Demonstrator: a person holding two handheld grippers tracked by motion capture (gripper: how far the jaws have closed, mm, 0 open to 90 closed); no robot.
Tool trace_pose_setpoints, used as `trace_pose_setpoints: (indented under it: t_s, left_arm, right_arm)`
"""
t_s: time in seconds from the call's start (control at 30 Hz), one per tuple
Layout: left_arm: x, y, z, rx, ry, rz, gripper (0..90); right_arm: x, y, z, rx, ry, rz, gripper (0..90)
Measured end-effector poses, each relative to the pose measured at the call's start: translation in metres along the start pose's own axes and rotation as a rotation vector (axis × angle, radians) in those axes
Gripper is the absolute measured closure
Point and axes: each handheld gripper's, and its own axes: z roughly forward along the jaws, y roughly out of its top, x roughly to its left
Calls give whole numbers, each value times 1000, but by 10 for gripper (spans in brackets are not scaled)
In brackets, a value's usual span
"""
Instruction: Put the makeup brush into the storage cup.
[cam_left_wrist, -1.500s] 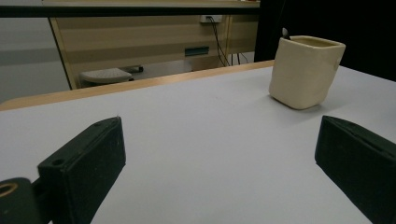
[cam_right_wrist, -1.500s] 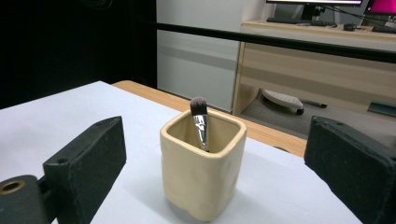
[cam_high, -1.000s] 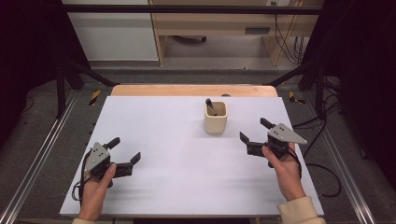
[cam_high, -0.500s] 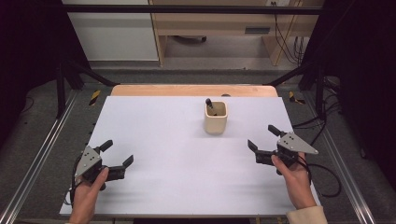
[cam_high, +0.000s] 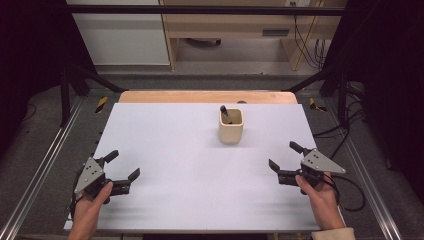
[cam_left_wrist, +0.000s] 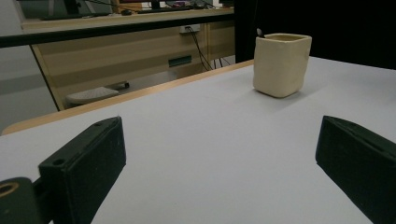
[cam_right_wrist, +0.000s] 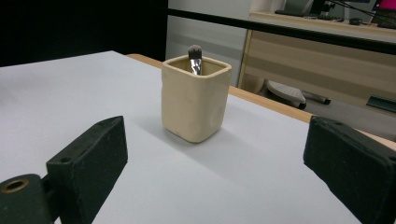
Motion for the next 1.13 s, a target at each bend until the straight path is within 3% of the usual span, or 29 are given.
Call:
trace_pose_setpoints:
  t_s: [0.13,0.47,0.9,1.13]
  left_arm:
    - [0,-1,0,1,-9,18,13]
    - [0,-1,-1,-4,-19,7,11]
    - [-3,-1,-1,-2,-43,0,9]
    - [-12,-2,-1,20,-74,32,6]
  right_arm:
    - [0,-5,-2,-5,1,-10,67]
    - [0,-21,-6,-13,16,-7,61]
    - [9,-37,-7,21,97,-26,57]
    - [13,-44,-6,42,132,-32,52]
